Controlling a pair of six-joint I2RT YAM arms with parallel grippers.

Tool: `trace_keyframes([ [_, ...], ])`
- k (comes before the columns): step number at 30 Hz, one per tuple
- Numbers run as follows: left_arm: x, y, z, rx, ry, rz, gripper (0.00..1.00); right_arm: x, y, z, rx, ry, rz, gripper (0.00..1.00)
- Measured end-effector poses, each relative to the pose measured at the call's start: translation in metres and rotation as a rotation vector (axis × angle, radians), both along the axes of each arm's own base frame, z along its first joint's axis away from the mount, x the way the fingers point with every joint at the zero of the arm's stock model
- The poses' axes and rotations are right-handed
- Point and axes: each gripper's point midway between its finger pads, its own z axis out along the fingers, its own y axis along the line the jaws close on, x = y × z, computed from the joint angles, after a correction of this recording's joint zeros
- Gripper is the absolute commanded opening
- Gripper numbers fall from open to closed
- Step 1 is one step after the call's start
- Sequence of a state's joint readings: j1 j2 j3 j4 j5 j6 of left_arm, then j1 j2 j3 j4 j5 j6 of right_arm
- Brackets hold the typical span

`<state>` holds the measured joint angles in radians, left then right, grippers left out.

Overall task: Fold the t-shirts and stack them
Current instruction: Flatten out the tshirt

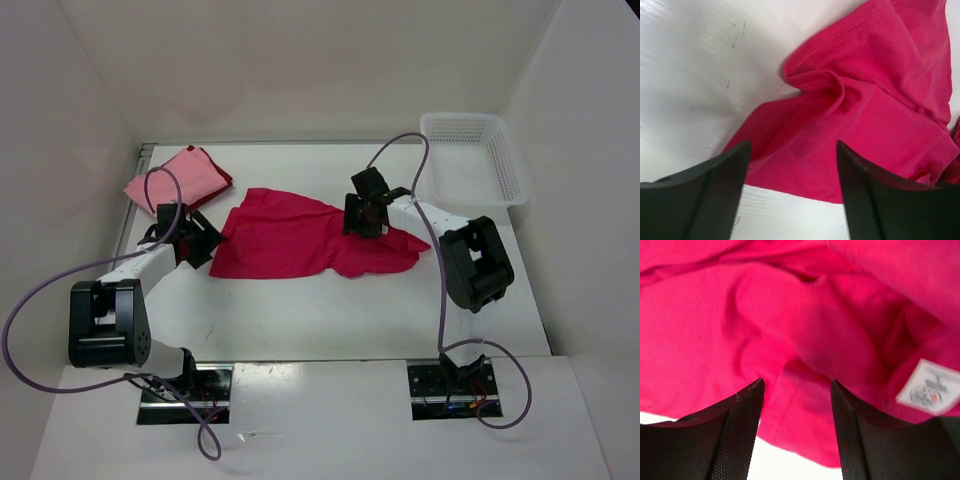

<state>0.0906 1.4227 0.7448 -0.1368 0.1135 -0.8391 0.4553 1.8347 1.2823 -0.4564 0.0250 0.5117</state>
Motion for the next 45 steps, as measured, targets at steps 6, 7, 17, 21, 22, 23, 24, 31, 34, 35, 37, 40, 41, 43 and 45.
trace_keyframes([
  [6,0.005,-0.005,-0.003,-0.027,0.003,-0.020,0.37,0.019,0.009,-0.013,-0.020,0.011,0.023,0.59],
  [7,0.006,-0.006,-0.002,-0.031,0.000,-0.025,0.34,0.020,0.009,-0.015,-0.024,0.015,0.027,0.57],
  [17,0.015,-0.013,0.012,-0.061,-0.039,-0.058,0.17,0.009,0.004,-0.023,-0.046,0.063,0.037,0.61],
  [21,0.016,-0.014,0.013,-0.066,-0.044,-0.063,0.21,0.003,0.002,-0.026,-0.053,0.083,0.039,0.58],
  [22,0.016,-0.014,0.013,-0.066,-0.044,-0.063,0.27,0.002,0.001,-0.027,-0.055,0.087,0.040,0.55],
  [23,0.016,-0.014,0.013,-0.065,-0.044,-0.065,0.36,0.001,0.001,-0.028,-0.058,0.091,0.043,0.51],
  [24,0.016,-0.014,0.013,-0.063,-0.044,-0.069,0.56,0.000,0.000,-0.028,-0.062,0.094,0.046,0.43],
  [31,0.015,-0.016,0.008,-0.064,-0.031,-0.086,0.48,0.003,0.001,-0.023,-0.069,0.089,0.061,0.13],
  [34,0.014,-0.017,0.001,-0.074,-0.011,-0.090,0.24,0.001,0.000,-0.023,-0.071,0.099,0.058,0.02],
  [35,0.013,-0.018,-0.001,-0.075,-0.003,-0.092,0.19,0.000,0.000,-0.021,-0.072,0.100,0.059,0.00],
  [37,0.012,-0.018,-0.005,-0.080,0.012,-0.094,0.05,-0.004,-0.002,-0.017,-0.067,0.101,0.059,0.00],
  [40,0.018,-0.018,0.000,-0.082,0.015,-0.096,0.00,-0.021,-0.008,0.001,-0.054,0.092,0.065,0.00],
  [41,0.022,-0.018,0.006,-0.081,0.004,-0.098,0.00,-0.027,-0.010,0.009,-0.047,0.086,0.065,0.00],
  [43,0.033,-0.018,0.022,-0.082,-0.035,-0.105,0.00,-0.042,-0.016,0.031,-0.025,0.059,0.066,0.00],
  [45,0.042,-0.020,0.039,-0.088,-0.076,-0.117,0.00,-0.058,-0.020,0.050,0.009,0.033,0.065,0.00],
])
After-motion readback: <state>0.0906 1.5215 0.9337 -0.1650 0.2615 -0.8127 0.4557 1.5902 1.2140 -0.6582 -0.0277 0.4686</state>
